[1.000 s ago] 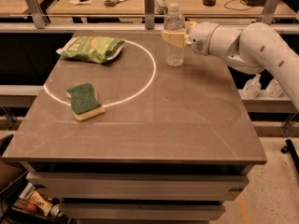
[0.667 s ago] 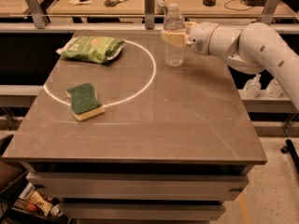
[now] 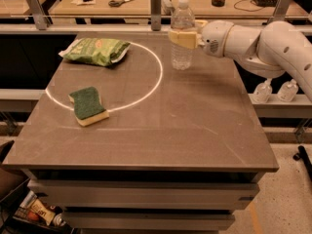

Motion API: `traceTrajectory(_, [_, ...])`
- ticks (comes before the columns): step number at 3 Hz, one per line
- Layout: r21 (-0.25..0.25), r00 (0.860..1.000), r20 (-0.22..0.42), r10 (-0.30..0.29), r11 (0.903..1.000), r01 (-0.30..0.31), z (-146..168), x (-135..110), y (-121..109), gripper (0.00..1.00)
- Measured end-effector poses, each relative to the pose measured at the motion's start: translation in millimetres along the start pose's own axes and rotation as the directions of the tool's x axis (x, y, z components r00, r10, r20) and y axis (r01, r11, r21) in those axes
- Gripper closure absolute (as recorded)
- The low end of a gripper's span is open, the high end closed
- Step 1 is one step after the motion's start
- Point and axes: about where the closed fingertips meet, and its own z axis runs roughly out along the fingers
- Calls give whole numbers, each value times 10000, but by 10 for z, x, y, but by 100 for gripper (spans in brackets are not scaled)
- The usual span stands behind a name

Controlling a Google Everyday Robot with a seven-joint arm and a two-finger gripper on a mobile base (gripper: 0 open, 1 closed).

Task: Move water bottle near sponge

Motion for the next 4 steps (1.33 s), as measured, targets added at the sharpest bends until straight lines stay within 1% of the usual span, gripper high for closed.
traceTrajectory(1, [-278, 9986, 531, 52, 9996, -37, -124, -117, 293, 100])
traceTrajectory(2, [-448, 9969, 778, 83, 9990, -48, -130, -160, 680, 100])
traceTrajectory(3, [-469, 9979, 652, 2, 9989, 29, -57, -98, 1094, 100])
traceTrajectory(4, [-540, 9987, 497, 68, 9985, -41, 48, 62, 1460, 100])
